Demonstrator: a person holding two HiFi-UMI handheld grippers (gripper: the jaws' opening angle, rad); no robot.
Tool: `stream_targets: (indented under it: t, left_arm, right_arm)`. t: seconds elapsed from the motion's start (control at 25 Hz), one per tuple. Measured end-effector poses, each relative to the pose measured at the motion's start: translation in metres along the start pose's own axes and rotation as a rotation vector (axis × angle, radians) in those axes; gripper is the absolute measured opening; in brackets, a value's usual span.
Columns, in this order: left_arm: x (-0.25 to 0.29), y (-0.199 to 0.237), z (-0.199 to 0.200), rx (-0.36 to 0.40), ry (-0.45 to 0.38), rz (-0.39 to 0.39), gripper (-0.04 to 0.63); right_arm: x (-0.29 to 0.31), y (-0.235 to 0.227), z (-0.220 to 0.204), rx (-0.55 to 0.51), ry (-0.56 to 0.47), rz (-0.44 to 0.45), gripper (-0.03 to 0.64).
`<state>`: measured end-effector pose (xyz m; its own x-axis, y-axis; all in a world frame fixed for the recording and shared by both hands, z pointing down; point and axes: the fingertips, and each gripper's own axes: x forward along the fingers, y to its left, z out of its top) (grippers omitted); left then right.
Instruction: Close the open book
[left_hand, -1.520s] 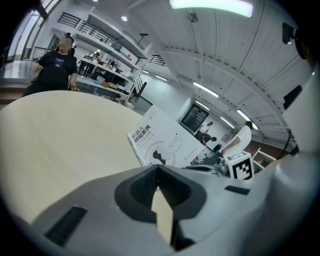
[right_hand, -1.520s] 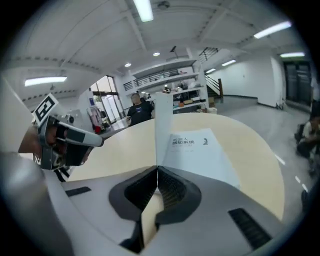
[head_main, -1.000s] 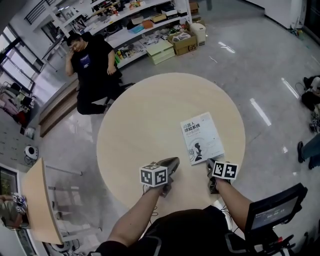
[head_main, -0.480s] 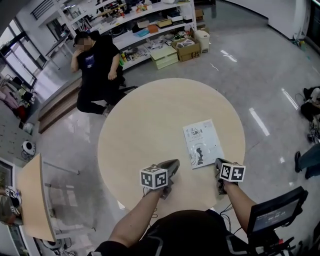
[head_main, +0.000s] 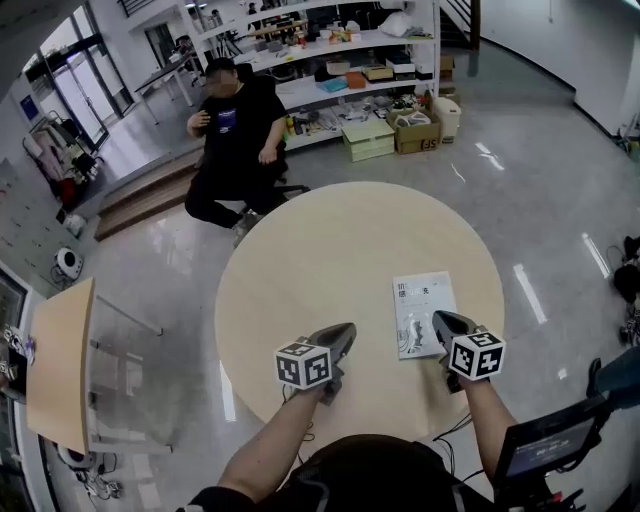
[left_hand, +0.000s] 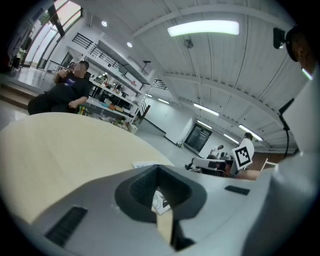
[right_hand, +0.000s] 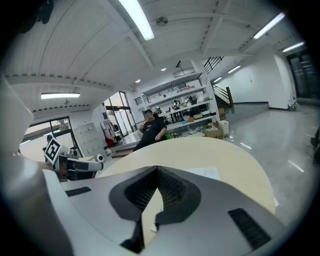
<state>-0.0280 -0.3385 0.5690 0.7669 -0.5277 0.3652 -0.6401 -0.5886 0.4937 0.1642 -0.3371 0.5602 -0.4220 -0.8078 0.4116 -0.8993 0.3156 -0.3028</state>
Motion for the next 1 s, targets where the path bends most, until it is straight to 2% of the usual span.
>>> stream_targets:
  t: [0.12, 0.24, 0.44, 0.64, 0.84, 1.0]
  left_arm:
    - [-0.008, 0.0, 0.018, 0.023, -0.044, 0.006, -0.011]
    - [-0.019, -0.001, 0.026, 0.04, -0.072, 0.015, -0.01]
    - [-0.037, -0.013, 0.013, 0.036, -0.071, 0.021, -0.009]
    - [-0.061, -0.037, -0.004, 0.072, -0.095, 0.066, -0.009]
    - [-0.083, -0.058, -0.008, 0.122, -0.177, 0.06, -0.009]
    - [-0.104, -0.077, -0.014, 0.149, -0.234, 0.044, -0.009]
  right_arm:
    - [0.0, 0.012, 0.025, -0.022, -0.036, 0.025, -0.002]
    - [-0.001, 0.023, 0.032, -0.06, -0.023, 0.043, -0.002]
    - [-0.01, 0.037, 0.029, -0.139, -0.002, 0.101, -0.002]
    - [-0.024, 0.035, 0.015, -0.114, -0.003, 0.145, -0.002]
    - [-0.032, 0.041, 0.009, -0.102, -0.035, 0.196, -0.002]
    - [-0.06, 0.06, 0.016, -0.186, -0.074, 0.194, -0.002]
